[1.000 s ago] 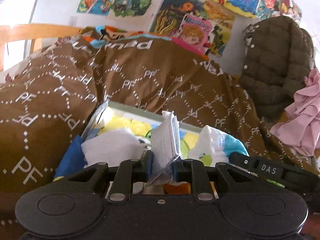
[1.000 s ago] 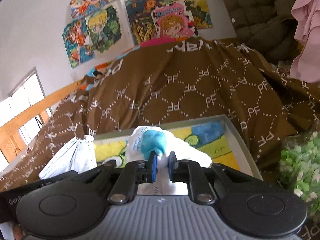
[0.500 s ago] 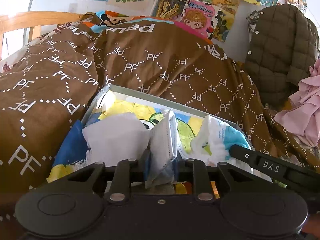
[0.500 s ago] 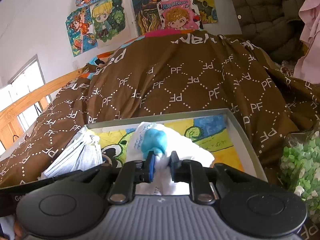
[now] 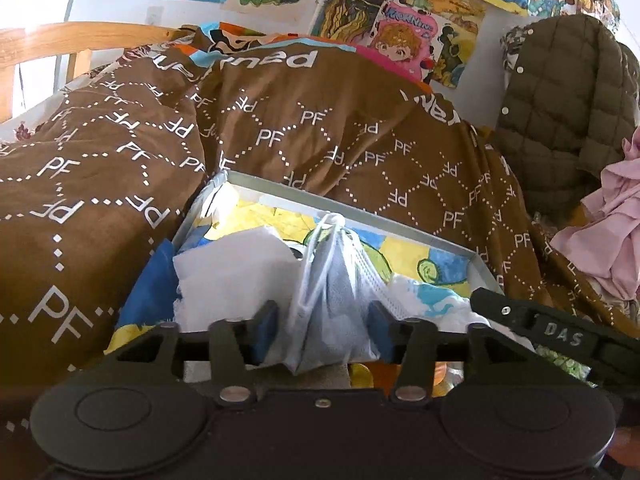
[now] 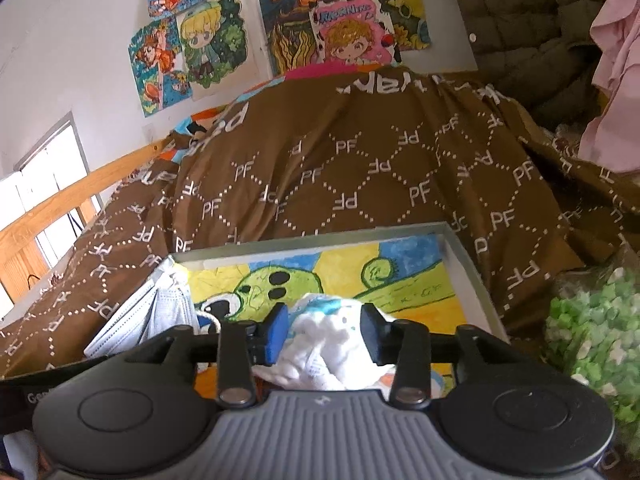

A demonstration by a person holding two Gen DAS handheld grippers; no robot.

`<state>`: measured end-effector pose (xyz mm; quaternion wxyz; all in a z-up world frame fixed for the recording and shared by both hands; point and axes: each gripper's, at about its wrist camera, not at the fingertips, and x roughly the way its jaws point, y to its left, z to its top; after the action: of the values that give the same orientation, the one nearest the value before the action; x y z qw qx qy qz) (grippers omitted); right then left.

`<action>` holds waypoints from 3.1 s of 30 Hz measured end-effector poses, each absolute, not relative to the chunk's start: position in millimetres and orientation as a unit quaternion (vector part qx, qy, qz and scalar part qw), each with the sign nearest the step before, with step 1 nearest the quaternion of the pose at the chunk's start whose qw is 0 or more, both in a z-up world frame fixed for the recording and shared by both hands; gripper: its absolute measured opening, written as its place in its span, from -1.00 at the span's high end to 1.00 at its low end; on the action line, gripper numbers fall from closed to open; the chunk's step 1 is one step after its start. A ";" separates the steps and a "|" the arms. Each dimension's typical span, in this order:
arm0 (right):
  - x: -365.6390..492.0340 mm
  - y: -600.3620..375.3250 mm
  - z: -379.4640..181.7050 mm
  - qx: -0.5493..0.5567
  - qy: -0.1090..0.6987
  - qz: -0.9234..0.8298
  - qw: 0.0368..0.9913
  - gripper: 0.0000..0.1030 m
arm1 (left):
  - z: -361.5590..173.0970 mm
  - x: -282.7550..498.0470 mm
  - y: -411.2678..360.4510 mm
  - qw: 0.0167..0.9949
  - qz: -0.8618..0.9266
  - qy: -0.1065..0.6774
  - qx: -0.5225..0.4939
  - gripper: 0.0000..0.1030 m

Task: Organize soft objects
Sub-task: 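Open both tools over the box and raise them, then withdraw both tools from the box toward the remaining pile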

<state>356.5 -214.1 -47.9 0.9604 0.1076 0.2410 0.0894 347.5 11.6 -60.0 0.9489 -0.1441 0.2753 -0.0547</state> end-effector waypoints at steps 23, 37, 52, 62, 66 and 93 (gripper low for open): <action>238.6 -263.4 42.1 0.113 0.091 0.081 0.986 -0.99 | 31.1 229.3 -0.6 0.988 -0.029 0.093 -0.117 -0.86; 152.2 -275.3 51.5 0.102 0.040 0.059 0.992 -0.99 | 51.7 150.6 -18.5 0.993 -0.039 0.039 -0.105 -0.98; 84.1 -278.1 40.2 0.085 0.050 0.054 0.994 -0.99 | 43.7 81.9 -31.8 0.996 -0.040 0.033 -0.078 -0.99; 55.4 -268.0 28.8 0.059 0.088 0.049 0.993 -0.99 | 18.6 48.3 -25.2 0.995 -0.024 0.081 -0.060 -0.99; 48.4 -264.7 24.7 0.054 0.107 0.045 0.992 -0.99 | 14.1 42.7 -23.1 0.994 -0.017 0.096 -0.055 -0.99; 112.6 -261.3 -24.1 0.070 0.333 0.035 0.940 -0.99 | -33.2 99.8 -30.0 0.960 -0.063 0.271 -0.036 -0.99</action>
<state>112.6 -261.3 -24.1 0.9398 0.0701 0.3326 0.0349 99.8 -30.0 -33.2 0.9600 -0.0357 0.2705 -0.0631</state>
